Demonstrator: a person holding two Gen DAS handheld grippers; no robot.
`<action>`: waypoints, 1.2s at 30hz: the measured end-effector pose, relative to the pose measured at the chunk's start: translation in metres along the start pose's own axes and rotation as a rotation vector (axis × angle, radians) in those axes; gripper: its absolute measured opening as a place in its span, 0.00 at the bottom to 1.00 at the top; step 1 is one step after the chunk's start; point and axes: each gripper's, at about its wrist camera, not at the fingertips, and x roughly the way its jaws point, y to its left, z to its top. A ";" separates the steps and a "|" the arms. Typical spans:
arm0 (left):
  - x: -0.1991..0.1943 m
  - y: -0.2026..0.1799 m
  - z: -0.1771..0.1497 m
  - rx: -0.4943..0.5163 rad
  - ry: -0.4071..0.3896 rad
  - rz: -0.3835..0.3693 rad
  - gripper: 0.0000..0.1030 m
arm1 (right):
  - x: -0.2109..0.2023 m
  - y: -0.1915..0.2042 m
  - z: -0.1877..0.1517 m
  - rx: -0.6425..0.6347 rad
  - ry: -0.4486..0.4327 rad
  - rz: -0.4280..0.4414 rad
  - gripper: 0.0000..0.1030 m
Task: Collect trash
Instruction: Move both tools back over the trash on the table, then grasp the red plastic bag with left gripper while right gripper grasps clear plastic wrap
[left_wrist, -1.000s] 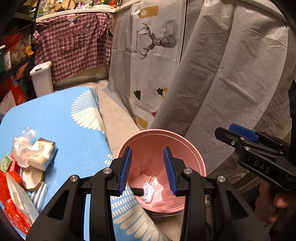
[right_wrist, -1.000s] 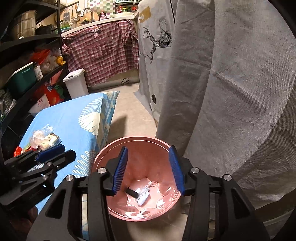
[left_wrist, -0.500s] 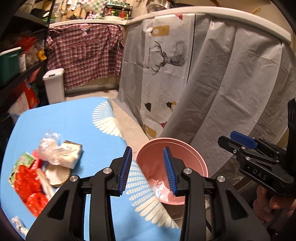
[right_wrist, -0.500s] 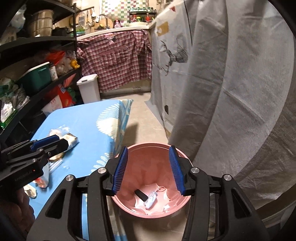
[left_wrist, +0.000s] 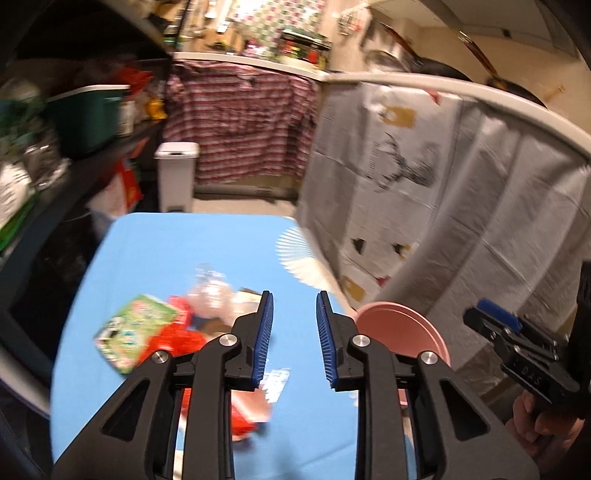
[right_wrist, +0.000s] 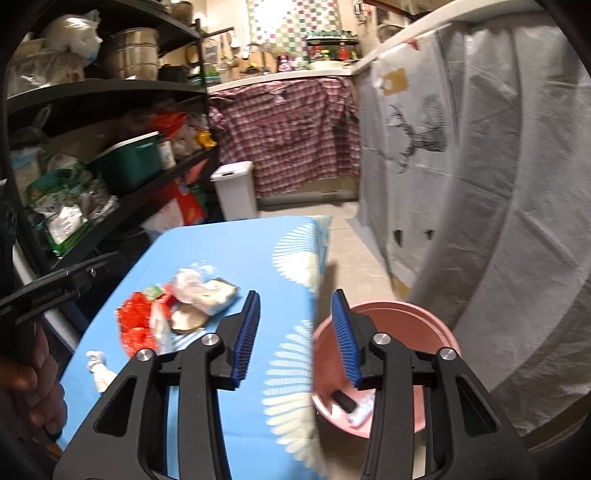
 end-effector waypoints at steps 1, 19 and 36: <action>-0.004 0.012 0.004 -0.017 -0.006 0.018 0.23 | 0.002 0.005 0.000 -0.002 0.003 0.017 0.32; 0.014 0.098 -0.012 -0.113 0.100 0.146 0.21 | 0.079 0.081 0.013 -0.110 0.036 0.190 0.27; 0.075 0.121 -0.038 -0.196 0.257 0.126 0.53 | 0.192 0.118 0.001 -0.206 0.199 0.264 0.30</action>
